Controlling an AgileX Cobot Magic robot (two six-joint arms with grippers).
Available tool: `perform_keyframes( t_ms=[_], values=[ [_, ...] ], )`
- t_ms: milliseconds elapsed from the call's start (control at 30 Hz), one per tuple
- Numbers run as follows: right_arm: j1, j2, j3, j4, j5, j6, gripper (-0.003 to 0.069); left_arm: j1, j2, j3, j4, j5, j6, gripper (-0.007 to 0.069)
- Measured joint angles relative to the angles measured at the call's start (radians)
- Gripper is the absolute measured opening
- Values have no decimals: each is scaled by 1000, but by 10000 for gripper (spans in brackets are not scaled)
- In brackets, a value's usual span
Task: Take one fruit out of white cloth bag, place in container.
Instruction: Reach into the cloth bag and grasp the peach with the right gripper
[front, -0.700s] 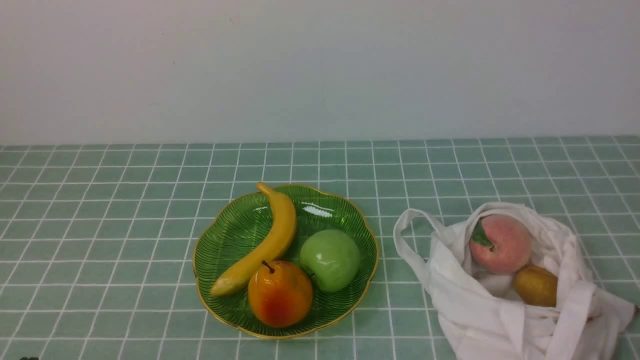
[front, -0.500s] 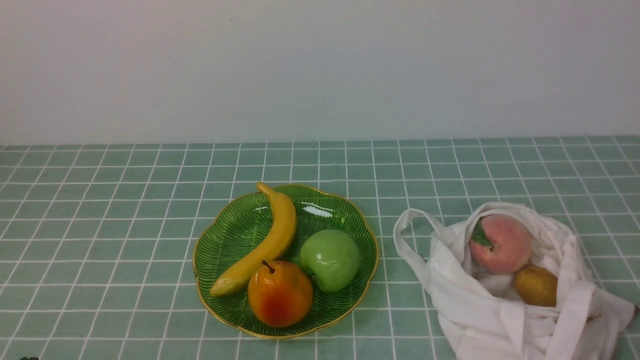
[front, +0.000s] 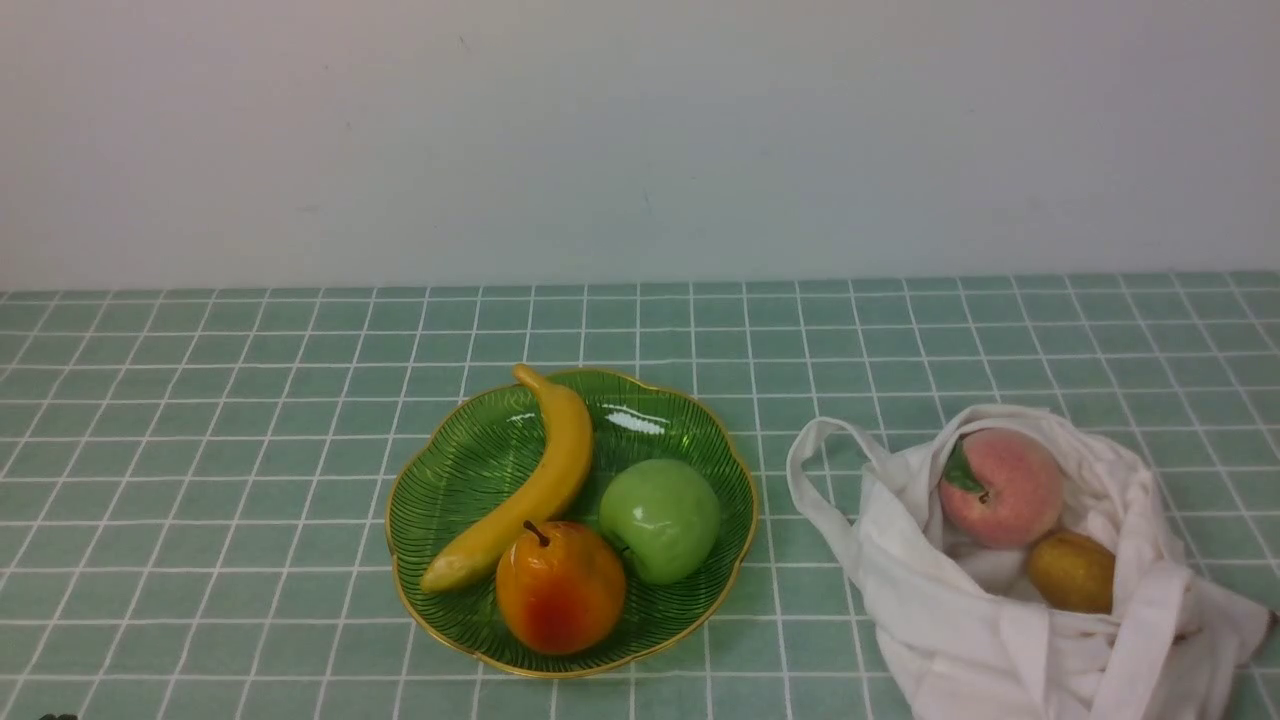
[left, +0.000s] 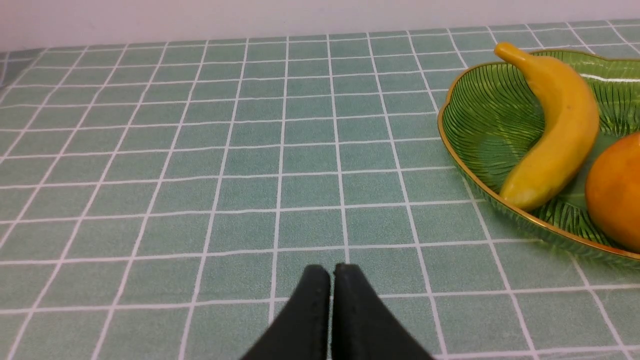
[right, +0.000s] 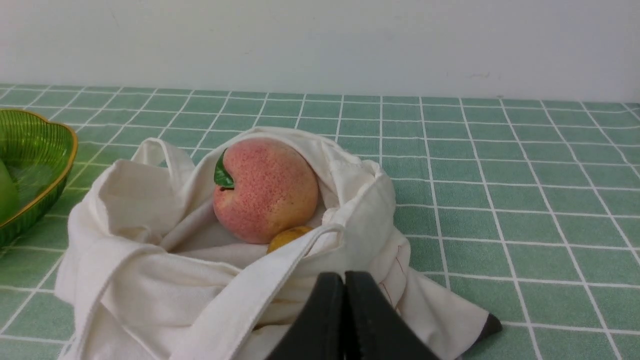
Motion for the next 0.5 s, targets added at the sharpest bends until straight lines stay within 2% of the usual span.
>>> perform_keyframes(
  t_ms=[267, 400, 500],
  values=[
    [0, 0, 1, -33, -17, -18, -14, 0, 0, 0, 0, 0, 0, -8],
    [0, 0, 11, -51, -111, -10, -14, 0, 0, 0, 0, 0, 0, -8],
    [0, 0, 11, 24, -224, 54, -14, 0, 0, 0, 0, 0, 0, -8]
  ],
)
